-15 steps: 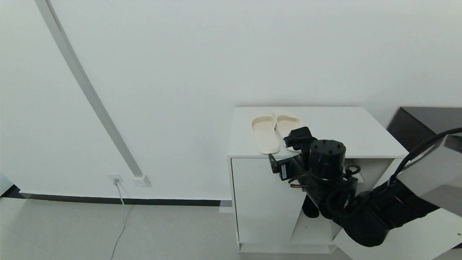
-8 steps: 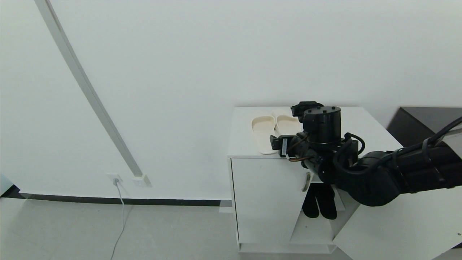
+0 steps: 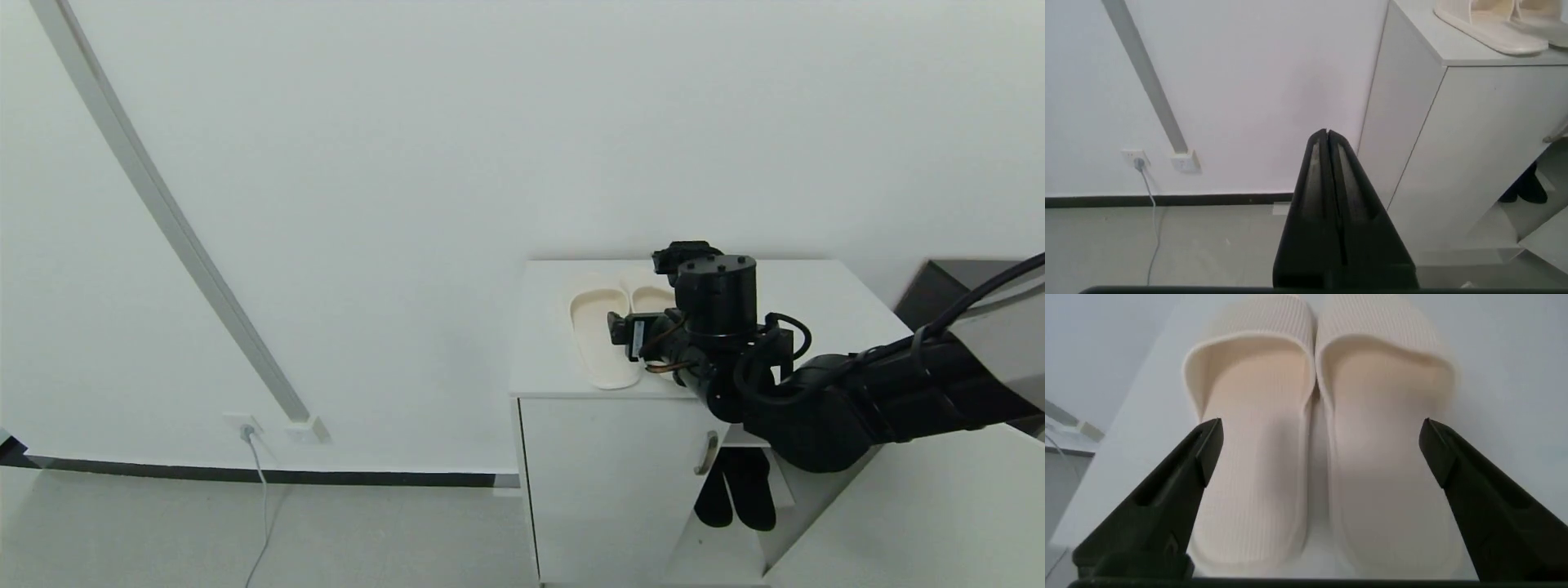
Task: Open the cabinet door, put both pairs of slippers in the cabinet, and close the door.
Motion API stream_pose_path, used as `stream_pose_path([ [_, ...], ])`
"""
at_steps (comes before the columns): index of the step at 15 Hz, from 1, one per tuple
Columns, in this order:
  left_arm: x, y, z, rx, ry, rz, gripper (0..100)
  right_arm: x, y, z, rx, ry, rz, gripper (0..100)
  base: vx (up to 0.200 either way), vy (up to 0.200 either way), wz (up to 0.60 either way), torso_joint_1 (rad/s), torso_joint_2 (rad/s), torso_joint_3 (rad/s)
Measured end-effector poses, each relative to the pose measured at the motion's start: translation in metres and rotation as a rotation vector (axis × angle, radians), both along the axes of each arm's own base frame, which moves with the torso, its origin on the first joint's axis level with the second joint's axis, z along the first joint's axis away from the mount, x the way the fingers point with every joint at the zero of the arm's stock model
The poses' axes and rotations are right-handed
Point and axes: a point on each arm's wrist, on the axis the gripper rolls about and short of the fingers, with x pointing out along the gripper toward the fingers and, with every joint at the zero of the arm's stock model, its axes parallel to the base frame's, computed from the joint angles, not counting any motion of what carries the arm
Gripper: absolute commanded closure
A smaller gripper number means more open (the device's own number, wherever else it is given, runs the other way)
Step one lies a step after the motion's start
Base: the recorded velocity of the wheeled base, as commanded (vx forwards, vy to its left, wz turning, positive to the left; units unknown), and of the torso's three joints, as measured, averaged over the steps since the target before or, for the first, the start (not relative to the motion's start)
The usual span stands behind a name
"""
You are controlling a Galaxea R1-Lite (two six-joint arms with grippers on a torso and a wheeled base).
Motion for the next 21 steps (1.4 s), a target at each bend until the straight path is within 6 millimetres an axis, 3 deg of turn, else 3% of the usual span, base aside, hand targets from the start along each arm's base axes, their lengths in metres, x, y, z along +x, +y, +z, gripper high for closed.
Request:
stream_pose_path([
  [7, 0.000, 0.000, 0.000, -0.002, -0.001, 0.001, 100, 0.010, 0.008, -0.024, -0.009, -0.001, 0.013, 0, 0.000, 0.000, 0.00, 0.000, 0.00, 0.000],
  [18, 0.000, 0.000, 0.000, -0.004, -0.001, 0.001, 100, 0.056, 0.016, -0.038, -0.022, -0.061, 0.023, 0, 0.000, 0.000, 0.00, 0.000, 0.00, 0.000],
  [19, 0.000, 0.000, 0.000, -0.004, -0.001, 0.001, 100, 0.059, 0.017, -0.039, -0.024, -0.068, 0.023, 100, 0.000, 0.000, 0.00, 0.000, 0.00, 0.000],
  [21, 0.000, 0.000, 0.000, -0.004, -0.001, 0.001, 100, 0.062, 0.018, -0.040, -0.026, -0.071, 0.020, 100, 0.000, 0.000, 0.00, 0.000, 0.00, 0.000],
])
